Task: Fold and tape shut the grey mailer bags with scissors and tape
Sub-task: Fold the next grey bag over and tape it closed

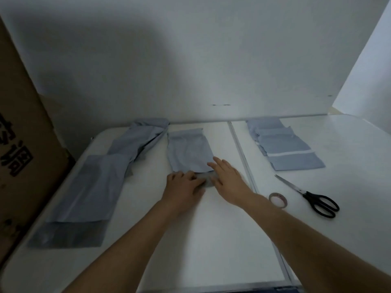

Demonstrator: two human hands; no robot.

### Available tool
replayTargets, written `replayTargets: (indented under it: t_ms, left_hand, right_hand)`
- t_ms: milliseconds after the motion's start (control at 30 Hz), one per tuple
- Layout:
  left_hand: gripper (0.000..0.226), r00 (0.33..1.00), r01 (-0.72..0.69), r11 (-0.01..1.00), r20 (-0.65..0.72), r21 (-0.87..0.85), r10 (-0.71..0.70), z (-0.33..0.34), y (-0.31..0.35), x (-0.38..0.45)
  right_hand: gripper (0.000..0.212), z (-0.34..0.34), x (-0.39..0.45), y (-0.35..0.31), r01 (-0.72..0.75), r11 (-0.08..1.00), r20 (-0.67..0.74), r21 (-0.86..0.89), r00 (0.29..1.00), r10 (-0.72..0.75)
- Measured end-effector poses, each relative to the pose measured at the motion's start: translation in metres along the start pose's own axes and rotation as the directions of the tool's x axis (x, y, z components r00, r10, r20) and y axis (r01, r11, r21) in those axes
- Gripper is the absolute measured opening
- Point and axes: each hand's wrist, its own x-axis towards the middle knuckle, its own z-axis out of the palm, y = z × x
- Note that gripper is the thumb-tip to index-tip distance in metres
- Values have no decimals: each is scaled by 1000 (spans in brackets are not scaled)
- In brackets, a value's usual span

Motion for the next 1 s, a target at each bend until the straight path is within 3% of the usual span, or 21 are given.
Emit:
replayTargets:
  t_ms: [200,300,400,467,567,667,867,1000]
  left_hand:
    - [30,973,-224,943,-5,-247,229,-22,23,-30]
    - [26,996,-92,895,-57,-435,75,-25,12,-27]
    - [40,991,118,922,101,-368,-86,-17,-4,-26]
    - [43,977,130,942,202,-308,-68,-12,-4,-33]
    - [36,990,61,954,141,-294,-19,-16,4,-53]
    - [33,990,99,950,123,-297,-65,-29,13,-64]
    - [35,980,197,916,36,-351,-197,-21,3,-41]
    - [38,982,181,918,7,-354,-190,1,-6,-22]
  right_hand:
    - [32,-5,-27,-1,42,992,-171,118,985,-21]
    - [39,-6,-39,-6,29,996,-47,83,999,-25]
    - [48,-6,-52,-12,-44,999,188,0,981,43]
    - [49,-5,-63,-12,-14,993,246,-119,968,44]
    - [39,-14,-76,-17,-5,977,199,-212,979,48]
    - [43,-24,-83,-25,-76,961,127,-267,985,113]
    - [27,-6,-66,-31,-57,998,-12,12,998,57]
    - [35,12,-39,-26,31,999,-39,44,999,-29]
